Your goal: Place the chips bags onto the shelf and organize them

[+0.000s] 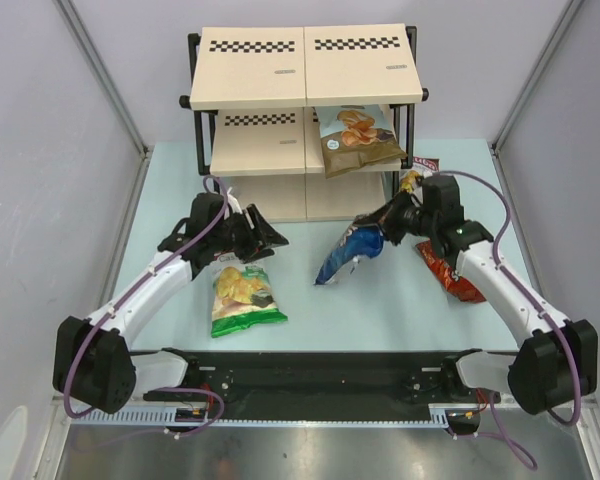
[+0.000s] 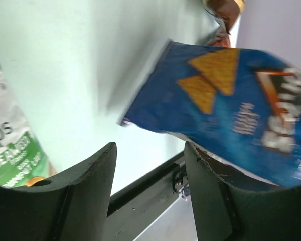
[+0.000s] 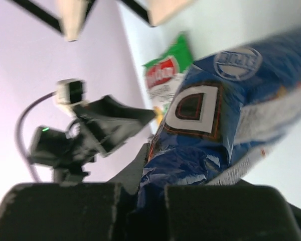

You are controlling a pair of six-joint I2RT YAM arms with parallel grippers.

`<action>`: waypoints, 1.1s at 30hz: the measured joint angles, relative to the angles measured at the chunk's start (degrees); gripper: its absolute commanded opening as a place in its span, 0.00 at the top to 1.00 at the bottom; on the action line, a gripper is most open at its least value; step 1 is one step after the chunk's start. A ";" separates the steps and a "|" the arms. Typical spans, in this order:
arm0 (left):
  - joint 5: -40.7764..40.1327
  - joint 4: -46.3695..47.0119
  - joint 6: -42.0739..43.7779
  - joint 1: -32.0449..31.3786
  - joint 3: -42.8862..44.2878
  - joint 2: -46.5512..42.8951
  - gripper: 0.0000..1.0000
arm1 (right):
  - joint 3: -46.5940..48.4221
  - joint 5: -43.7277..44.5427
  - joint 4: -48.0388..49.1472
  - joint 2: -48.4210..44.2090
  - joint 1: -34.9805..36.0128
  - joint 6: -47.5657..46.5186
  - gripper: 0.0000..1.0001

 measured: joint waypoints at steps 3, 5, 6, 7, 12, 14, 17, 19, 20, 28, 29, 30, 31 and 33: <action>-1.07 -1.31 0.07 0.90 0.17 0.13 0.38 | 4.85 -2.91 3.67 2.80 -0.11 0.24 1.00; -1.46 -1.92 0.07 1.68 0.37 0.13 0.38 | 6.43 -4.48 6.54 3.93 -0.11 1.05 1.00; -1.73 -2.36 0.07 2.29 0.50 0.13 0.38 | 7.50 -5.57 9.16 4.87 -0.11 2.08 1.00; -2.08 -2.54 0.07 2.71 0.61 0.13 0.38 | 8.63 -6.56 11.58 5.90 -0.09 3.10 1.00; -2.99 -3.17 0.04 5.07 0.83 0.13 0.37 | 17.90 -10.32 20.39 12.63 1.25 6.49 1.00; -3.34 -3.52 0.04 5.75 1.01 0.13 0.37 | 22.34 -11.91 23.02 15.34 2.23 7.43 1.00; -4.17 -4.81 0.11 7.26 2.14 0.13 0.37 | 30.38 -14.80 25.94 20.11 3.43 9.07 1.00; -4.63 -5.31 0.39 8.57 2.93 0.09 0.37 | 37.03 -16.94 26.05 23.63 4.66 8.96 1.00; -4.85 -5.53 0.52 9.18 3.19 0.02 0.37 | 40.89 -17.88 25.40 25.59 4.96 8.85 1.00; -5.92 -6.78 1.11 11.93 3.50 -0.42 0.37 | 47.65 -21.97 27.78 28.72 5.62 9.18 1.00; -5.92 -6.86 1.25 11.93 3.50 -0.44 0.37 | 46.25 -22.32 27.78 28.39 5.62 9.20 1.00; -5.95 -6.95 1.40 11.93 3.50 -0.44 0.37 | 45.11 -22.75 27.65 28.17 5.62 9.22 1.00; -5.97 -7.02 1.44 11.93 3.50 -0.44 0.37 | 44.28 -23.21 27.50 28.04 5.62 9.20 1.00; -5.95 -7.10 1.44 11.93 3.50 -0.44 0.37 | 42.95 -24.90 26.14 27.91 5.51 8.96 1.00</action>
